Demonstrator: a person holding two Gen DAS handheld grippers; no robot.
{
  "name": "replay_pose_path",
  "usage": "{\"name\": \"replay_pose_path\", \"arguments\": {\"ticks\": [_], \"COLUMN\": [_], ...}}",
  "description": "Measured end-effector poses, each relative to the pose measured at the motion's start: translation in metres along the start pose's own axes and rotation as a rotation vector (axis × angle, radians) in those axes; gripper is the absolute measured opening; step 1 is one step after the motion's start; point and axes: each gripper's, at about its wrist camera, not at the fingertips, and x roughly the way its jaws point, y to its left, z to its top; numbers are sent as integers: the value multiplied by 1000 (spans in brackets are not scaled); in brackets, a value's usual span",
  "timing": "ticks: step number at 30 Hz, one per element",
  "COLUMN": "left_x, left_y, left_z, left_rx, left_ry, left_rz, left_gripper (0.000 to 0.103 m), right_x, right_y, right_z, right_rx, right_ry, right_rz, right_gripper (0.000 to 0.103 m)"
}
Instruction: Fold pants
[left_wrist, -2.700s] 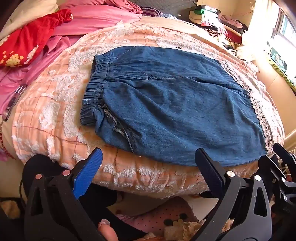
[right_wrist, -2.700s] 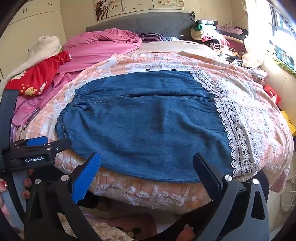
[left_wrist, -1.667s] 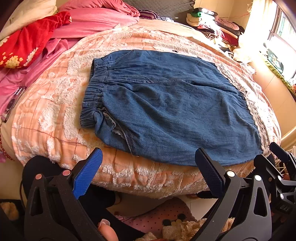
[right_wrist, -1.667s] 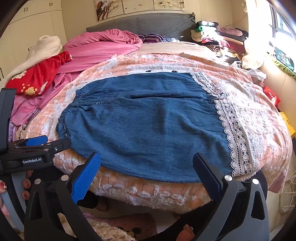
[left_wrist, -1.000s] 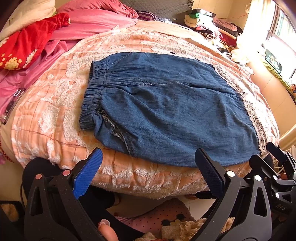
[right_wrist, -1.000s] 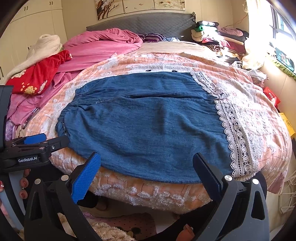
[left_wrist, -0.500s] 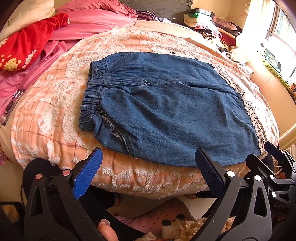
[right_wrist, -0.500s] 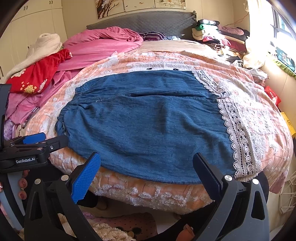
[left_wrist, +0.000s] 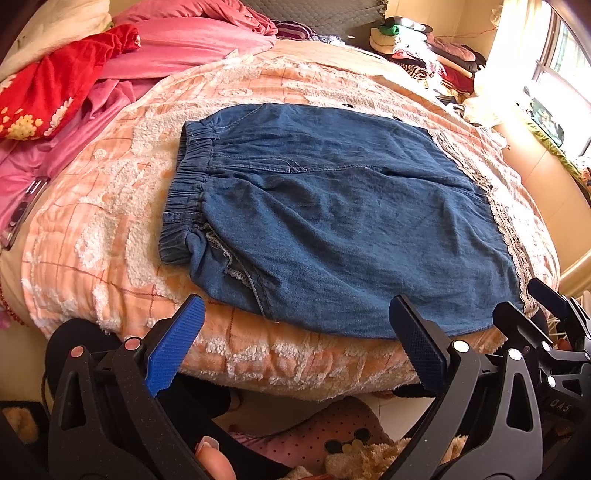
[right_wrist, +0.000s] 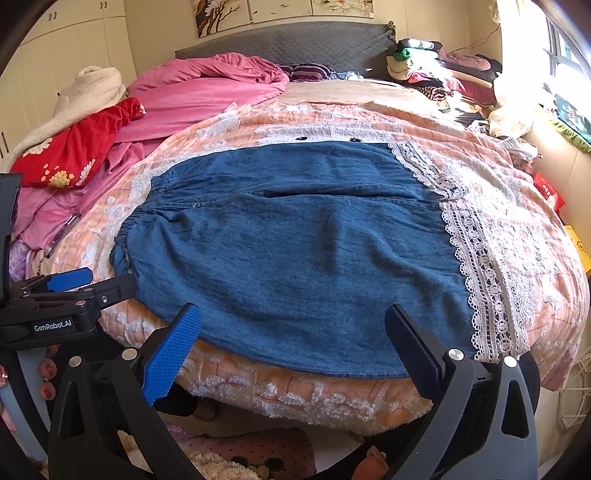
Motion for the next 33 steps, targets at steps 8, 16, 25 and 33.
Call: {"name": "replay_pose_path", "arguments": {"ticks": [8,16,25,33], "left_x": [9,23,43,81], "left_y": [14,41,84,119], "left_z": [17,49,96,130], "left_rx": [-24,-44,-76,-103], "left_ry": [-8,-27,-63,-26], "left_rz": [7,41,86,114], "left_gripper": [94,94,94,94], "right_x": [12,41,81,117], "right_y": [7,15,27,39], "right_z": [29,69,111,154], "right_rx": [-35,-75,-138,-213], "right_ry": [-24,-35,-30,-29], "right_rz": [23,75,104,115], "right_gripper": [99,99,99,99]}}
